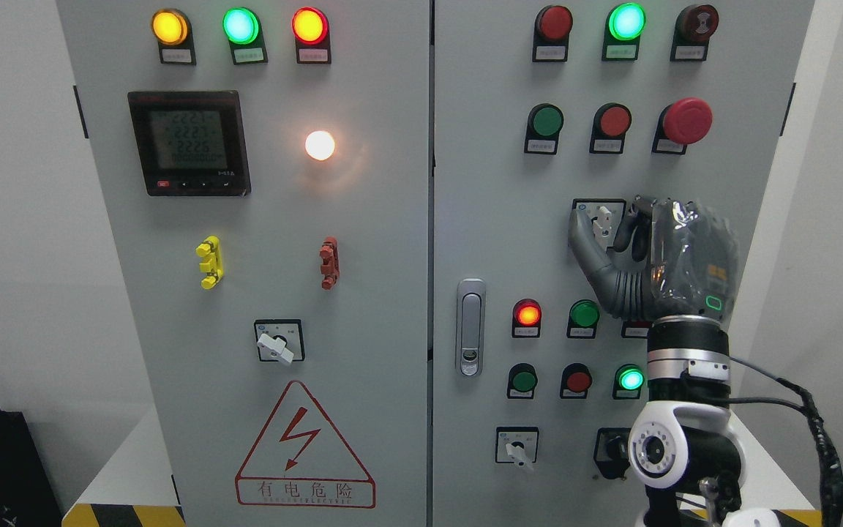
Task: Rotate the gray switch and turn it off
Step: 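Open the right hand's fingers and release the switch handle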
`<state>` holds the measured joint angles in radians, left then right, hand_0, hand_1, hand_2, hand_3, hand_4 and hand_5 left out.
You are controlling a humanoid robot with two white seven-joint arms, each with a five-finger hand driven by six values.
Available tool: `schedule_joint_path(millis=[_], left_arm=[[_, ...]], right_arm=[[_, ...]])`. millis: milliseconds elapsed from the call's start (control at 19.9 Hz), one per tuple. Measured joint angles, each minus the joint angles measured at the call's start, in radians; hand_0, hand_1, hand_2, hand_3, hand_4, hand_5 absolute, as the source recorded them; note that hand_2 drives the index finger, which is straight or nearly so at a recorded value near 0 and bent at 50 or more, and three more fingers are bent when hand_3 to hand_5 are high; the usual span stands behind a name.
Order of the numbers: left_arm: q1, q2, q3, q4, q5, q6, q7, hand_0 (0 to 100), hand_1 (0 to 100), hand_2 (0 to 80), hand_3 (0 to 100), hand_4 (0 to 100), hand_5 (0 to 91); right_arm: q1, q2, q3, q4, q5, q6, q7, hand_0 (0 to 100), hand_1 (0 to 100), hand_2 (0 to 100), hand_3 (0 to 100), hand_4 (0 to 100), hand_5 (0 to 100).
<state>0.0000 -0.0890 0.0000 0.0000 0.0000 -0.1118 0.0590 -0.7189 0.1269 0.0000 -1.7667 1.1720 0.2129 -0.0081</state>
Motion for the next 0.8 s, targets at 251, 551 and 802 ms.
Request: schedule_joint_path(millis=[251, 551, 802], left_arm=[[0.000, 0.000, 0.000, 0.000, 0.000, 0.000, 0.000, 12, 39, 0.0, 0, 0, 0.0], [0.000, 0.000, 0.000, 0.000, 0.000, 0.000, 0.000, 12, 39, 0.0, 0, 0, 0.0], [0.000, 0.000, 0.000, 0.000, 0.000, 0.000, 0.000, 12, 39, 0.0, 0, 0, 0.0]], right_arm=[[0.009, -0.001, 0.000, -0.018, 0.000, -0.015, 0.004, 24, 20, 82, 100, 100, 100], [0.024, -0.002, 0.000, -0.053, 0.000, -0.037, -0.008, 23, 19, 78, 100, 100, 100], [0.059, -0.003, 0.000, -0.095, 0.000, -0.080, -0.056, 25, 17, 68, 100, 100, 95]])
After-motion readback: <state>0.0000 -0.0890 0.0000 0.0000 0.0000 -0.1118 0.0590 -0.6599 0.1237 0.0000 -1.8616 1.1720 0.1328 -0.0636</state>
